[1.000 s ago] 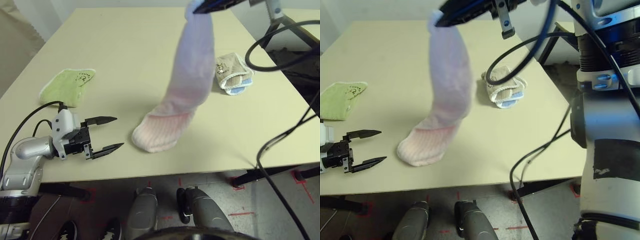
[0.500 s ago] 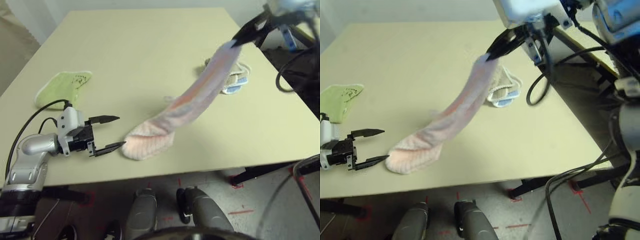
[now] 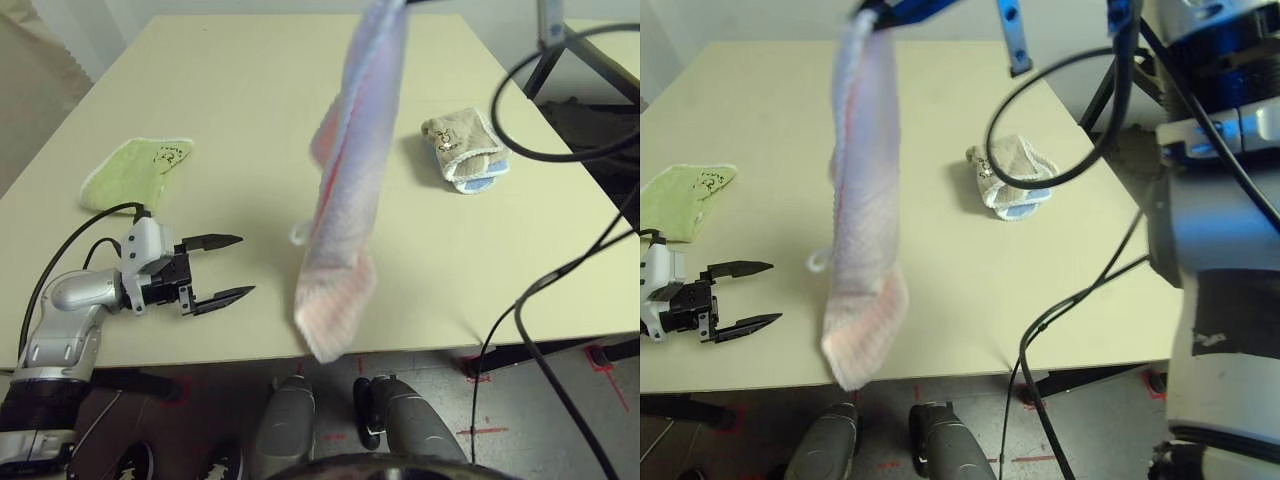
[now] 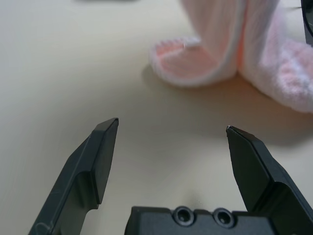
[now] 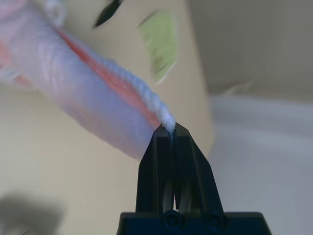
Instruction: Fold the towel and set it aside.
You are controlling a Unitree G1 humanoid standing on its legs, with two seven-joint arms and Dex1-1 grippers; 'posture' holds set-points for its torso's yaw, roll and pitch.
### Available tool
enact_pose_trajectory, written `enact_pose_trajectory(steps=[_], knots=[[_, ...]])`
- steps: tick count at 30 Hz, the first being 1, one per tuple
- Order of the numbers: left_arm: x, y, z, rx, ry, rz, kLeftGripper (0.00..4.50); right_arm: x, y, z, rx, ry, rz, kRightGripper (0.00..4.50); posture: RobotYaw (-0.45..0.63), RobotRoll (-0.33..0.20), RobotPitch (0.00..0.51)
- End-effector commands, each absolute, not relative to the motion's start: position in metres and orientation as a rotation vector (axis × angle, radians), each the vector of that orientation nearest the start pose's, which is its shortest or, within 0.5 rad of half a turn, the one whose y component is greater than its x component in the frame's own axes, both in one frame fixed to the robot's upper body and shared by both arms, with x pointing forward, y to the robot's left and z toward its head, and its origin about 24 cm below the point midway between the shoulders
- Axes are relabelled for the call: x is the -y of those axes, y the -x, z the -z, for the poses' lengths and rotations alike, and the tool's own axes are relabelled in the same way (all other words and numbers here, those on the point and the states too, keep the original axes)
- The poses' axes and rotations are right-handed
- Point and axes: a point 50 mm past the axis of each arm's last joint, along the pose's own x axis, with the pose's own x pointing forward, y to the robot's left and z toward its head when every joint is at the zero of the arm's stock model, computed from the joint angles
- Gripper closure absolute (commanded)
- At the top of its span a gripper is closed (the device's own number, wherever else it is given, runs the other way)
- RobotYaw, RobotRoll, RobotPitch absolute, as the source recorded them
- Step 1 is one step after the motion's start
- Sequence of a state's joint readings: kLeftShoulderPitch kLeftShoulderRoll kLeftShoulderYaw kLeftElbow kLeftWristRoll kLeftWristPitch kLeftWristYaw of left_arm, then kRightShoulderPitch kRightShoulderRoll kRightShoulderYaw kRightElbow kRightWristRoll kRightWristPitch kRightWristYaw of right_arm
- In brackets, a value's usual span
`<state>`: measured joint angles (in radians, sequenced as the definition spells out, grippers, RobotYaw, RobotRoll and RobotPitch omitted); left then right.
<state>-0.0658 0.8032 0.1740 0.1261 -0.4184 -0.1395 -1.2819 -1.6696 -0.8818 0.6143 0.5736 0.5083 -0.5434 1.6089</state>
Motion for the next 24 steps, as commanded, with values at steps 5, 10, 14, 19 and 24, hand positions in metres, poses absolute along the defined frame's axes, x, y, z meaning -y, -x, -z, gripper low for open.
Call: enact_pose_trajectory(steps=[5, 10, 14, 19, 24], knots=[[-0.272, -0.238, -0.113, -0.093, -0.451, 1.116, 0.0, 0.134, -0.281, -0.413, 0.555, 1.666, -1.464, 4.48, 0.08, 0.0, 0.12], [-0.265, -0.247, -0.115, -0.08, -0.435, 1.125, 0.0, 0.132, -0.278, -0.42, 0.6, 1.675, -1.446, 4.48, 0.08, 0.0, 0.118], [-0.247, -0.261, -0.129, 0.007, -0.313, 1.112, 0.0, 0.132, -0.277, -0.42, 0.605, 1.662, -1.455, 4.48, 0.09, 0.0, 0.117], [-0.221, -0.273, -0.142, 0.013, -0.269, 1.196, 0.0, 0.133, -0.278, -0.418, 0.595, 1.644, -1.459, 4.48, 0.08, 0.0, 0.119], [-0.199, -0.278, -0.132, -0.068, -0.359, 1.332, 0.0, 0.134, -0.278, -0.417, 0.583, 1.632, -1.46, 4.48, 0.07, 0.0, 0.119]])
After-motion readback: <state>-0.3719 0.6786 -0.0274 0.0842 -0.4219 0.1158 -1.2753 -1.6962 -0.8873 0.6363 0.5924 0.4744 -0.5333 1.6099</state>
